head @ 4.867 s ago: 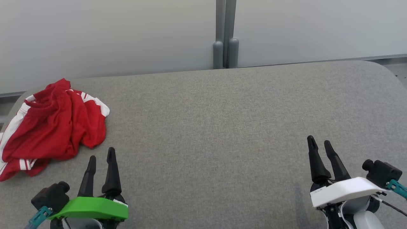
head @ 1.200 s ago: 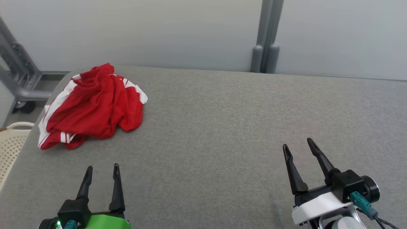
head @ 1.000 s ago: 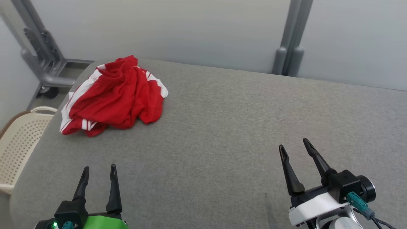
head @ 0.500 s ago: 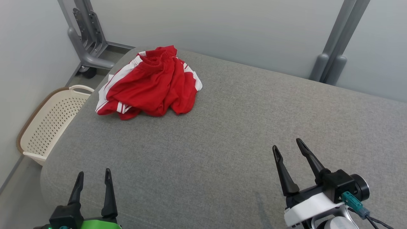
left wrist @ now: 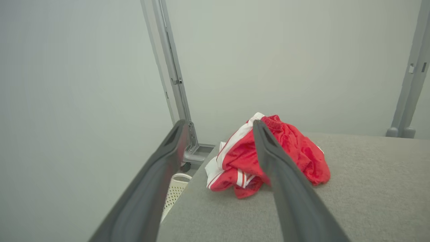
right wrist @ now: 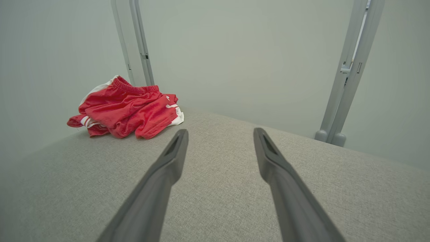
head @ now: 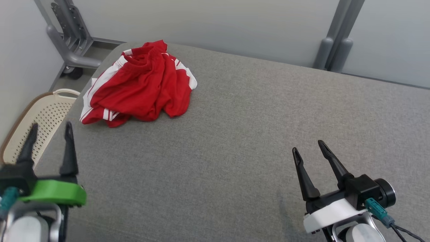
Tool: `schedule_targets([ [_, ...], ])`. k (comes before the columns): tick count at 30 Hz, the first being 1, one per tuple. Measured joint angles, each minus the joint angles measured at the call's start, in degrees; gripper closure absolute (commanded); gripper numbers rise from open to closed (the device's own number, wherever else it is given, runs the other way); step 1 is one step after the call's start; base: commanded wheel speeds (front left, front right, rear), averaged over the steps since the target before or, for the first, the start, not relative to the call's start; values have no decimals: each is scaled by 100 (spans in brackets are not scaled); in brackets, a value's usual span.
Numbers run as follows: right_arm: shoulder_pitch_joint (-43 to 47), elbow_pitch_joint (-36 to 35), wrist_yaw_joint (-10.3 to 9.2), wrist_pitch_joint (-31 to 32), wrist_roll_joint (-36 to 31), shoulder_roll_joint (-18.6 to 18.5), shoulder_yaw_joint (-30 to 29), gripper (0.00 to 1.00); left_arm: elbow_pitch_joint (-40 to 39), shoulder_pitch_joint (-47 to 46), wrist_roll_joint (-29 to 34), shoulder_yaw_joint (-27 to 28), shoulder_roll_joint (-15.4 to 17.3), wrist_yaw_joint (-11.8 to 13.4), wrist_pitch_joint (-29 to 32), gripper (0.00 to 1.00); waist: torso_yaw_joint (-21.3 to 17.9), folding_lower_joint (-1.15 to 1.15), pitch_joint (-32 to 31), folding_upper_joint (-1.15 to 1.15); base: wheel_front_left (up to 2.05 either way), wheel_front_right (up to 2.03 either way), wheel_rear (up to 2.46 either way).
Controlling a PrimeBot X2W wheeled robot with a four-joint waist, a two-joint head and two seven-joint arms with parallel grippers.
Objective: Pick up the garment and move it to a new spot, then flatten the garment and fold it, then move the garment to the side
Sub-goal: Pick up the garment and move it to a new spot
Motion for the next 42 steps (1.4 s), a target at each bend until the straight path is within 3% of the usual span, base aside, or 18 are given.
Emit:
schedule_targets([
  [8, -253, -37, 0, 0, -97, 1, 5, 0, 179, -1564, -92, -59, 758, -443, 1101, 0, -334, 0, 367, 0, 0, 0, 0],
  [18, -655, -112, 0, 1, -258, 1, -1, 0, 1425, -2905, -632, -615, 1508, -720, 1844, 0, -841, 0, 1007, 0, 0, 0, 0],
  [26, -841, -152, 0, 0, -354, -1, -31, 0, 2380, -3345, -1001, -1123, 1813, -733, 1961, 0, -1261, 0, 1554, 0, 0, 0, 0],
  [32, -933, -191, 0, 0, -369, -1, -43, 0, 2900, -3511, -1051, -1192, 2018, -722, 1914, 0, -1502, 0, 1913, 0, 0, 0, 0],
  [42, -1017, -209, 0, 0, -411, -1, 4, 0, 3381, -3732, -1023, -1199, 2054, -654, 1794, 0, -1702, 0, 2276, 0, 0, 0, 0],
])
